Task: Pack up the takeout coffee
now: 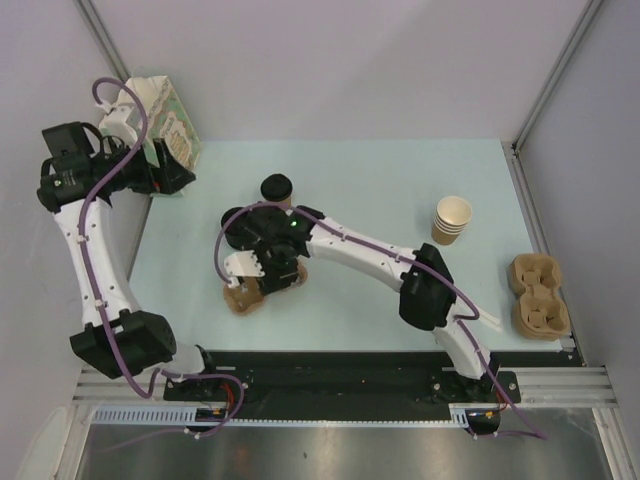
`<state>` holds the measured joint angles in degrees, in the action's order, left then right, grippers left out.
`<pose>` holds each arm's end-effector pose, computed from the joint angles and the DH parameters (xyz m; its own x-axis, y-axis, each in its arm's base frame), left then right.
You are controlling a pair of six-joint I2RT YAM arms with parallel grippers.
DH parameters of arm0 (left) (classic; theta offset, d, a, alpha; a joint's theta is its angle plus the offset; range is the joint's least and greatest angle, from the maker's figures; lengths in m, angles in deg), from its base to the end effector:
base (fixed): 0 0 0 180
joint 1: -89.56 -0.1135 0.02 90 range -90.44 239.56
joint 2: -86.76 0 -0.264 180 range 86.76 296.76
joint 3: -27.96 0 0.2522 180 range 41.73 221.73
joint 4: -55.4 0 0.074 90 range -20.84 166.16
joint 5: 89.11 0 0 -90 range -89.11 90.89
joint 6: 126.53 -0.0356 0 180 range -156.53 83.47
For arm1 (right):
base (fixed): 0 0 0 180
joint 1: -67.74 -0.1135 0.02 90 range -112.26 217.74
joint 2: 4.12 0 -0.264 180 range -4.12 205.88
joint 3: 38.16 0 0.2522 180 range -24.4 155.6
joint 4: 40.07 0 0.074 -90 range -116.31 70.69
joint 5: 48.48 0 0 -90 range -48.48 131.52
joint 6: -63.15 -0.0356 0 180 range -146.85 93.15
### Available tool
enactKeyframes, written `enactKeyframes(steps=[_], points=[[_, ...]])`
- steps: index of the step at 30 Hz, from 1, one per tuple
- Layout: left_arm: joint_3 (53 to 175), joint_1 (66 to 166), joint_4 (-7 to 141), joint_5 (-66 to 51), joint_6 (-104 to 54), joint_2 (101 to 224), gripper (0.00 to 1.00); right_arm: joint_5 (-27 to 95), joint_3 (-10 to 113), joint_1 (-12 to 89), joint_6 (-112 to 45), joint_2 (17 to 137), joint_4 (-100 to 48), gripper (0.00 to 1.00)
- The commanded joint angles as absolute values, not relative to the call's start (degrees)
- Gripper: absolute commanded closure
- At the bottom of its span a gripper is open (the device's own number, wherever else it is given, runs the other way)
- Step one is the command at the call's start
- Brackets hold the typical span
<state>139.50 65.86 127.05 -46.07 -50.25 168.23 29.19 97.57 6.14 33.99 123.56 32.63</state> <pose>0.2601 0.0858 0.4357 -0.5367 -0.0588 -0.8417 0.3640 0.8839 -0.2938 0.2205 0.4238 0.2595 0.5790 -0.7229 -0.3771 -0.8153 -0.5070 -0.2799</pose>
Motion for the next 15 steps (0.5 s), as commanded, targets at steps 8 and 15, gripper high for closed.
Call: enactKeyframes(steps=[8, 15], points=[[160.36, 65.30, 116.72, -35.24, -53.23, 178.06, 0.01, 20.79, 97.94, 21.41, 12.90, 106.98, 36.26, 0.00], [164.15, 65.22, 103.71, -31.82, -47.97, 187.02, 0.01, 12.80, 90.75, 29.76, 0.94, 99.79, 38.29, 0.00]])
